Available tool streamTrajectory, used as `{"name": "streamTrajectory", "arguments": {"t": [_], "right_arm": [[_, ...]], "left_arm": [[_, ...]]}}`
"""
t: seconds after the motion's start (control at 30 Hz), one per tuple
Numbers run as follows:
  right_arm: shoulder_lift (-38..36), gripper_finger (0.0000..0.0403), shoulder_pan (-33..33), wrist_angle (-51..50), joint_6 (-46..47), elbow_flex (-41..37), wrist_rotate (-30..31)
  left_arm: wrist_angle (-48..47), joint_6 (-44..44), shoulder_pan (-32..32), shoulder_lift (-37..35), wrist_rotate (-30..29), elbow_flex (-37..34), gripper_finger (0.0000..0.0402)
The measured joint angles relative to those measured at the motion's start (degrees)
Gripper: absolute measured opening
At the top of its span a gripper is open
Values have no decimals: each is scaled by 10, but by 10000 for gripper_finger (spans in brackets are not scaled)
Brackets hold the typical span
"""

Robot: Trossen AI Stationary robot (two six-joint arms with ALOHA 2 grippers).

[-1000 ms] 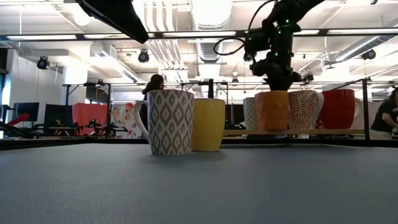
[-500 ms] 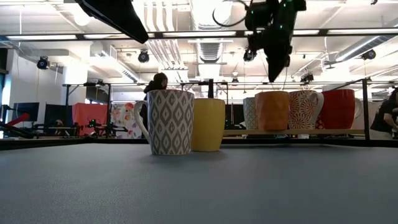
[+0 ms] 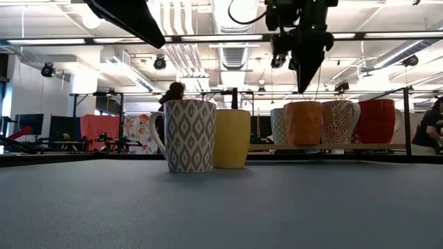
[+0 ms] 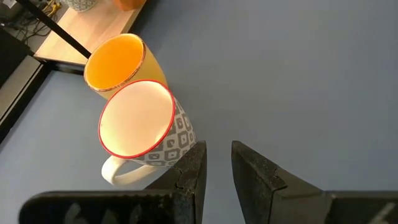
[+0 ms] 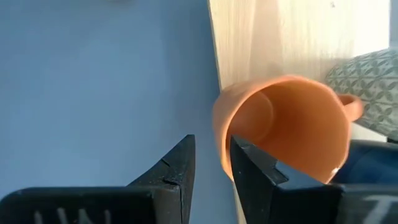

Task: Place coffee mugs
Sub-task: Put the orange mug on the shelf

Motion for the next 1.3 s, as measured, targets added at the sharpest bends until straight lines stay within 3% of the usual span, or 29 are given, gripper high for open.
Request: {"name": "streamTrajectory", "arguments": {"t": [0.57,1.03,1.3], "right_arm": [[34,91,-2,0,-13,-20,37],[49,19,-14,19,-23,-35,33],[49,19,-29,20,-13,-34,34]], "left_arm": [[0,0,0,0,0,0,58],[0,0,0,0,0,0,58],[0,0,0,1,0,0,58]]}}
